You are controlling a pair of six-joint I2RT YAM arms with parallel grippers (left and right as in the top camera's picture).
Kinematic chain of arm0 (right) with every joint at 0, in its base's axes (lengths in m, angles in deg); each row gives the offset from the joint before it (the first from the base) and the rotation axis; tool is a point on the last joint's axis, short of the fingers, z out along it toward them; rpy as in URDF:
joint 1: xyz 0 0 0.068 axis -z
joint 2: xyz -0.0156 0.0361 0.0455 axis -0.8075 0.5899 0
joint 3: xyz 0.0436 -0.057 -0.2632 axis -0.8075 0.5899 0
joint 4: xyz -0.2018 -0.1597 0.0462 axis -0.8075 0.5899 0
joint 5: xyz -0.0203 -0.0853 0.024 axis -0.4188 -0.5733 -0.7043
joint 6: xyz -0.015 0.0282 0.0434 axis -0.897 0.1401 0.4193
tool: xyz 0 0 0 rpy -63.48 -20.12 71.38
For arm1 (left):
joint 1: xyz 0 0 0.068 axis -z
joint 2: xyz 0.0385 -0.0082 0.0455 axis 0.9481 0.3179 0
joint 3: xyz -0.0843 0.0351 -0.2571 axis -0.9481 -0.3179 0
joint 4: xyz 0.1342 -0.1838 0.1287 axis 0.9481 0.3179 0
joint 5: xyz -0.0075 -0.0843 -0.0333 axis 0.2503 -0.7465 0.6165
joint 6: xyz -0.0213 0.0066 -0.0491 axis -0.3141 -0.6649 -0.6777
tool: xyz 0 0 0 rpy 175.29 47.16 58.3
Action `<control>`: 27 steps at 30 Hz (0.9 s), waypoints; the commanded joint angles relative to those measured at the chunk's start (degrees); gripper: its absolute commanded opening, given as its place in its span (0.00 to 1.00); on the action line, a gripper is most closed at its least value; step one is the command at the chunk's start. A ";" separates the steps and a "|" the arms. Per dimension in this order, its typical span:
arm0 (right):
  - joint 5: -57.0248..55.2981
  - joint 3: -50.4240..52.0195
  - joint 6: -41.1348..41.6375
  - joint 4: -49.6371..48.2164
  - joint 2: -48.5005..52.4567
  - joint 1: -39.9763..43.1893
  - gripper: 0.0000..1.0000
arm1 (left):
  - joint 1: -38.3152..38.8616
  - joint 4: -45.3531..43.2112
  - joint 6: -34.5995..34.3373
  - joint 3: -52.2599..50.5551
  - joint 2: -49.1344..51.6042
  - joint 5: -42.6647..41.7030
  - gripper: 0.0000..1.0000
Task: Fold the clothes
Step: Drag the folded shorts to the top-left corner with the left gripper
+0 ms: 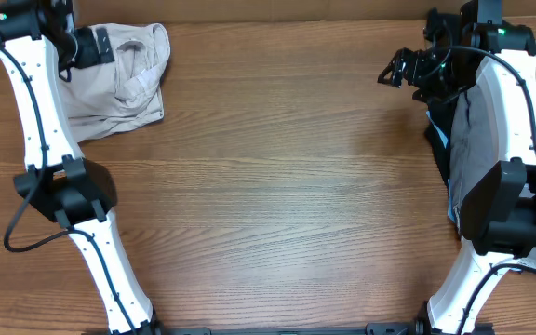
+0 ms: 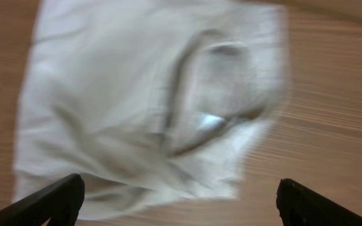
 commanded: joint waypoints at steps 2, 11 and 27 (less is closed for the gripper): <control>0.02 -0.98 4.42 -1.33 -0.94 0.04 1.00 | 3.78 6.45 -2.78 11.41 -0.59 -9.14 1.00; 0.00 -1.03 4.87 -0.55 -5.75 0.15 1.00 | 10.03 14.95 -3.58 18.38 -3.43 -4.68 1.00; -12.04 -1.03 3.02 17.07 -23.32 0.15 1.00 | 15.87 14.95 -4.46 14.16 -11.80 -0.11 1.00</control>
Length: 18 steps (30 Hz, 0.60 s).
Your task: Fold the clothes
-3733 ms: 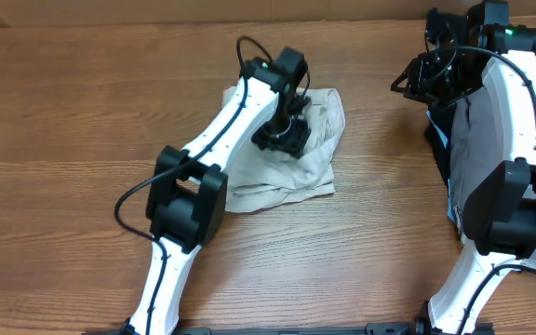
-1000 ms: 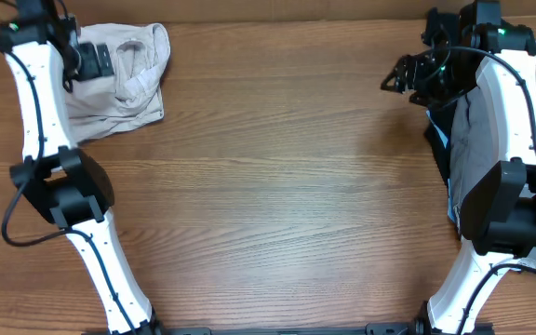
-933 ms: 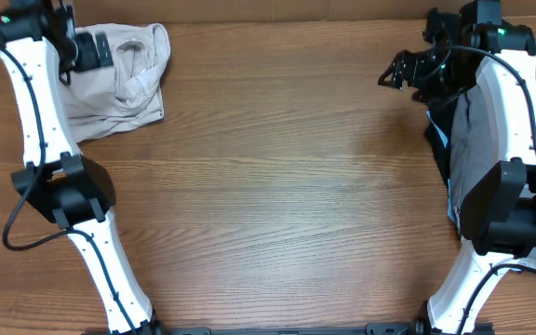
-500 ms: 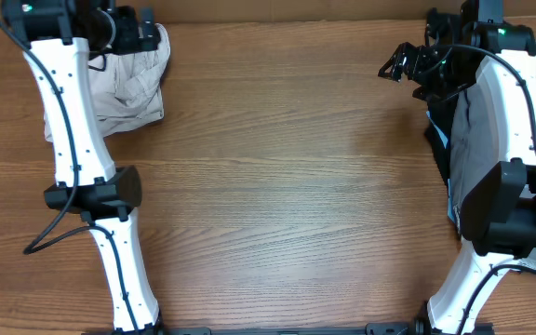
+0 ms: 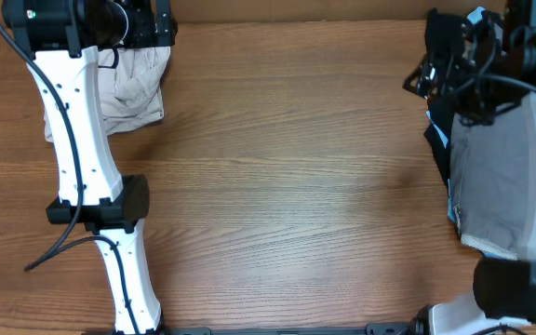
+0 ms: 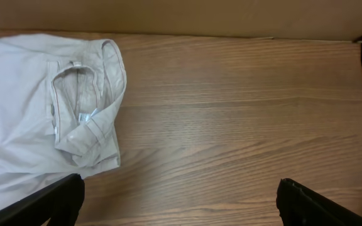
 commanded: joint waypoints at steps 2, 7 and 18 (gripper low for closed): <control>-4.94 -1.03 -0.68 1.33 -2.80 0.17 1.00 | 2.12 0.13 -0.63 -6.45 -3.96 7.34 1.00; -5.09 -0.48 -1.70 1.44 -2.78 0.15 1.00 | 2.32 0.13 -0.68 -17.66 -4.46 12.70 1.00; -5.07 3.17 -1.70 -0.83 -2.54 0.07 1.00 | -4.42 -13.84 2.05 -40.17 -4.39 16.11 1.00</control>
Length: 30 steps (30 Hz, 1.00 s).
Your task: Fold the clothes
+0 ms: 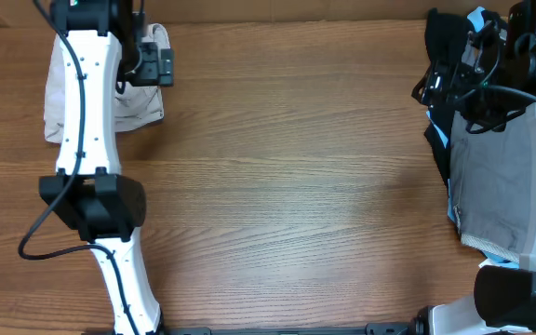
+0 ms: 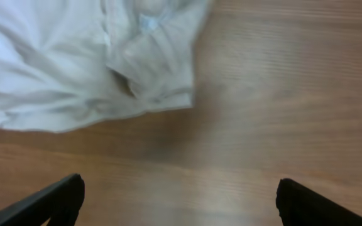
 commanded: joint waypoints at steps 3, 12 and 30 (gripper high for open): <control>-0.59 0.87 -0.39 -0.68 -0.31 0.04 1.00 | -4.17 -13.22 2.56 -8.74 -0.02 -1.99 1.00; -0.61 0.87 -0.39 -0.66 -0.20 0.04 1.00 | -5.84 -24.04 2.56 -23.91 -0.02 -1.81 0.98; -0.66 0.87 -0.42 -0.96 -0.20 0.04 1.00 | -11.61 -38.10 6.08 -39.01 0.20 -0.35 0.94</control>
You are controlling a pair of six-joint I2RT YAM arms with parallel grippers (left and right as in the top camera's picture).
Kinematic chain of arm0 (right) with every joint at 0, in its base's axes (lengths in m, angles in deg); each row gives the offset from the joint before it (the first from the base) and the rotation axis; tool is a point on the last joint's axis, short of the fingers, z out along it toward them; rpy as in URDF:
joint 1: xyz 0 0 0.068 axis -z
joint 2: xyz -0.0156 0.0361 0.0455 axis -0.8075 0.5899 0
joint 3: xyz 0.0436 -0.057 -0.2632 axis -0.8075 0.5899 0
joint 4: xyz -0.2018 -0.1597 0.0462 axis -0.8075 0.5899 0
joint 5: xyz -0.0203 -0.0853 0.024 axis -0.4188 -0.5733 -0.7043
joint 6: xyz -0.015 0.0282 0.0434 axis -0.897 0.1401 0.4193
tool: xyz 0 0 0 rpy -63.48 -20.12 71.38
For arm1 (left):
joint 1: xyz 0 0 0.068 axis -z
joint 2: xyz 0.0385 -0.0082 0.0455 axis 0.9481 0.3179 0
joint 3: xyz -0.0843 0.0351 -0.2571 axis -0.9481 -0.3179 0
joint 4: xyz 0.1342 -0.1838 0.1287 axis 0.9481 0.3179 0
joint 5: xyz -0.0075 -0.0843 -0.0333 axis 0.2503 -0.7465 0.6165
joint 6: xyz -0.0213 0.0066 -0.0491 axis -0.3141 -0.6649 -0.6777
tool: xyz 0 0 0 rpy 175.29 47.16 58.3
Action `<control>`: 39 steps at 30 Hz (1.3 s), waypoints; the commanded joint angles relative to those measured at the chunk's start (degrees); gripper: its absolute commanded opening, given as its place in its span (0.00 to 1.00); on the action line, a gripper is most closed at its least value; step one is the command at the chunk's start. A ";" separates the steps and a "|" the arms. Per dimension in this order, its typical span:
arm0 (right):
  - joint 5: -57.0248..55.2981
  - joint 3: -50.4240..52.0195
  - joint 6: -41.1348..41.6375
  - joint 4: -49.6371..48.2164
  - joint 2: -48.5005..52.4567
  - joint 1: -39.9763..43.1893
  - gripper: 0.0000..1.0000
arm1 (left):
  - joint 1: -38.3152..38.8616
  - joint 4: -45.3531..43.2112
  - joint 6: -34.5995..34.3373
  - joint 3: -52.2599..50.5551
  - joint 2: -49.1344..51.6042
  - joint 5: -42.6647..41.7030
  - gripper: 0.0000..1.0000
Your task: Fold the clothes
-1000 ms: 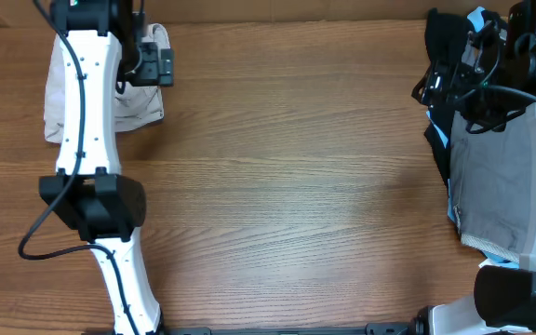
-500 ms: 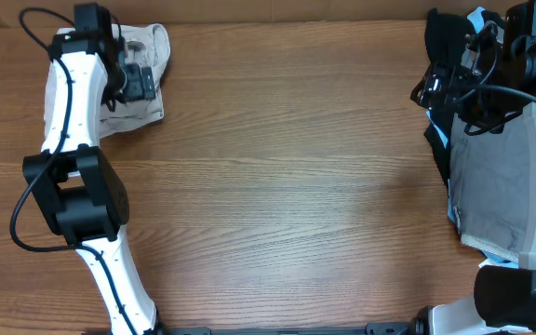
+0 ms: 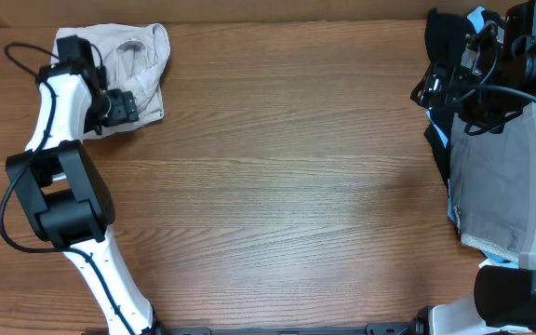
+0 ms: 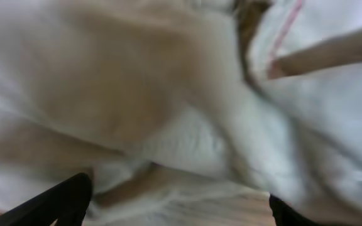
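Observation:
Beige shorts (image 3: 133, 60) lie crumpled at the table's far left corner. My left gripper (image 3: 122, 107) is at their near edge. In the left wrist view the gripper (image 4: 178, 204) is open, its fingertips (image 4: 61, 198) wide apart, close over blurred beige cloth (image 4: 168, 94). A pile of dark clothes (image 3: 443, 42) and a grey garment (image 3: 496, 177) lie along the right edge. My right gripper (image 3: 433, 86) is against the dark pile. Its jaws do not stand out from the dark cloth.
The wooden table (image 3: 287, 186) stretches between the two heaps. A bit of blue fabric (image 3: 477, 17) shows at the far right corner. The right arm's white links cross over the grey garment.
My left gripper was over the right edge of the beige shorts; now it is lower, at their near edge, close to the cloth. The right arm has not moved.
First my left gripper was open over the beige shorts and the right one stood out over the table. Then the left was at the back edge, the right back at the dark pile. The left stood at the shorts' right edge, and now at their near edge.

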 commanded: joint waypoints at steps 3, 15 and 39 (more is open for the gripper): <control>-0.59 0.07 -0.37 -0.74 -0.20 0.04 1.00 | 0.37 -5.55 4.79 -3.17 0.09 0.83 0.95; -0.59 0.07 -0.35 -0.59 -0.20 0.04 1.00 | 0.04 -11.21 6.56 -3.17 0.09 1.44 0.97; -0.59 0.07 -0.37 -0.94 -0.20 0.04 1.00 | -3.48 -9.77 5.18 -3.17 0.11 10.88 1.00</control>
